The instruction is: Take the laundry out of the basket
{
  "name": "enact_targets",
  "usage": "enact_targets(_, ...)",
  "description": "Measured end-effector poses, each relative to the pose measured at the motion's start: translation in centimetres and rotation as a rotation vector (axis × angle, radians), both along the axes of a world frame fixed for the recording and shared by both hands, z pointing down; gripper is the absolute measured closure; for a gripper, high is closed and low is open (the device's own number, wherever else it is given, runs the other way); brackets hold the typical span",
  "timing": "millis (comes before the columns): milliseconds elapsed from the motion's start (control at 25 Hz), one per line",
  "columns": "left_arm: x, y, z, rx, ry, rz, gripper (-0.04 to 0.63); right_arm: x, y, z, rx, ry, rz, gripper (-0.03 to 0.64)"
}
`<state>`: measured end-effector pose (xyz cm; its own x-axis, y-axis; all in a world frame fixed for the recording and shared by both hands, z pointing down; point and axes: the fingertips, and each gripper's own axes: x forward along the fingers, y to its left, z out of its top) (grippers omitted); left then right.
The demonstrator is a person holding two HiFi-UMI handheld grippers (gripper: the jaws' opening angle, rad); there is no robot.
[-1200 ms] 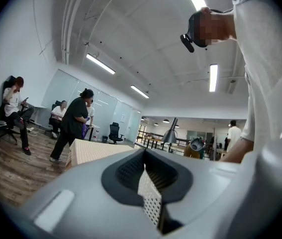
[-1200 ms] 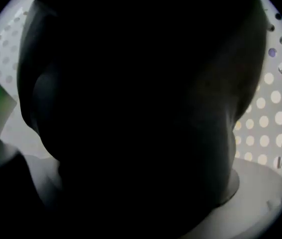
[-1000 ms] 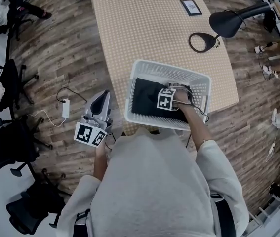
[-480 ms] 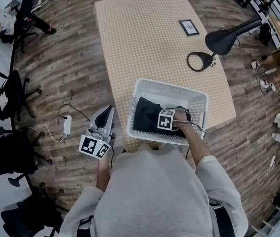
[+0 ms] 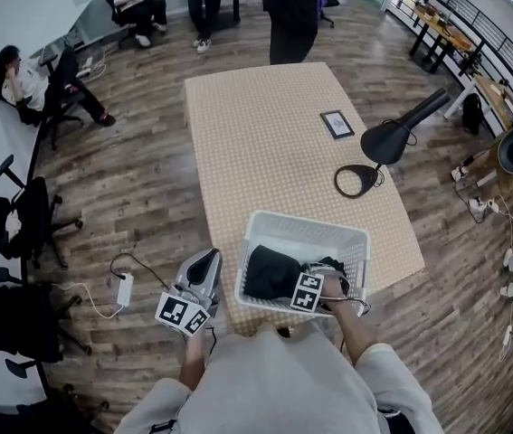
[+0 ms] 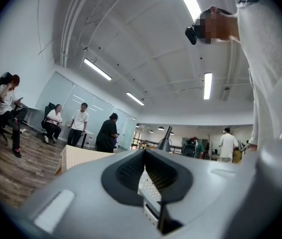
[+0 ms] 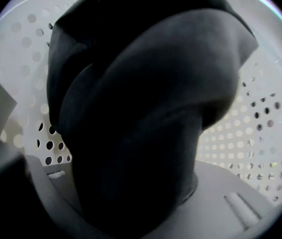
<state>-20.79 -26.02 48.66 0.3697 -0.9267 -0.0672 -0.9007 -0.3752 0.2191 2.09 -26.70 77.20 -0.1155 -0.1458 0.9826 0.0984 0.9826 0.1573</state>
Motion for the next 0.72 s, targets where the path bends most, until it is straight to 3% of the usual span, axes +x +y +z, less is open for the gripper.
enact_targets(280,2.3,-0.5,-2.7,0.060,-0.031,0.069,0.586,0.4,-5.8,-10.2,0.441,-0.146,0.073,0.463)
enact_targets(400,3.3,-0.5,-3.6,0.079,-0.041,0.090,0.586,0.8,-7.8,-14.7,0.577,-0.196,0.095,0.462)
enact_targets(520,4.4,-0.5,-4.2,0.097,-0.049,0.111,0.586,1.1,-8.9,-17.4,0.638,-0.253,0.130,0.460)
enact_targets(720,5.1,-0.2,-4.8,0.111,-0.058,0.115,0.586,1.3,-9.1,-18.9,0.622,-0.394,0.230,0.463)
